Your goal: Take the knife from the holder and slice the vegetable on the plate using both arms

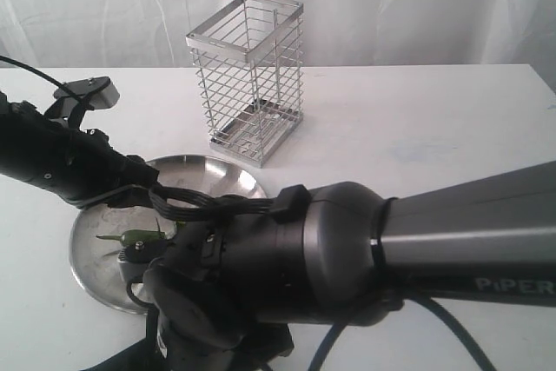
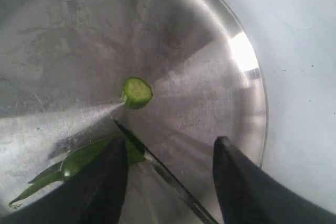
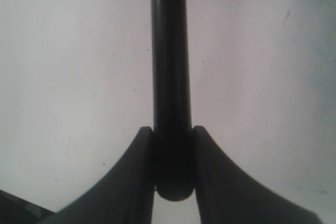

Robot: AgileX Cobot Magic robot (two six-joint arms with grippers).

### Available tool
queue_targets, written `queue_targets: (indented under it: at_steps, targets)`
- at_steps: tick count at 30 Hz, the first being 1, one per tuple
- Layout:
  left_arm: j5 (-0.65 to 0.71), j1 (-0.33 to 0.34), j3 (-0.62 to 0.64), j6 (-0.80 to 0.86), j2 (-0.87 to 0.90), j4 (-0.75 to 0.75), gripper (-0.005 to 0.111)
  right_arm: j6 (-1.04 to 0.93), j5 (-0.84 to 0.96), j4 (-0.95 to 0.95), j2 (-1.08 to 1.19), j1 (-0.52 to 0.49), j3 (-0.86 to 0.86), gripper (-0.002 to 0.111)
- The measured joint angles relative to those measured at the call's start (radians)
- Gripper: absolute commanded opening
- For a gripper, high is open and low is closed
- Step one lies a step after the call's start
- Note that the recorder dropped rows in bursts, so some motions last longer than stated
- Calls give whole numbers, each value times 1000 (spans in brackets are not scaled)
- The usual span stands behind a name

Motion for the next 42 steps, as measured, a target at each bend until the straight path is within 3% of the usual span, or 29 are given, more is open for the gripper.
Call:
queue_targets:
  at_steps: [21,23,26,28,42]
  targets:
    - [0,0,0,0,0,0,54,0,-32,-4,26,0,0,0]
    - [14,0,0,0,9,-4,45,0,-32,-4,26,0,0,0]
    - [19,0,0,-1,46,-8,13,0,-34,-4,26,0,0,0]
    - [15,0,0,-1,64,-19,0,0,-34,-4,26,0,0,0]
    - [-36,0,0,-1,87,-53,0,0,-34,-4,26,0,0,0]
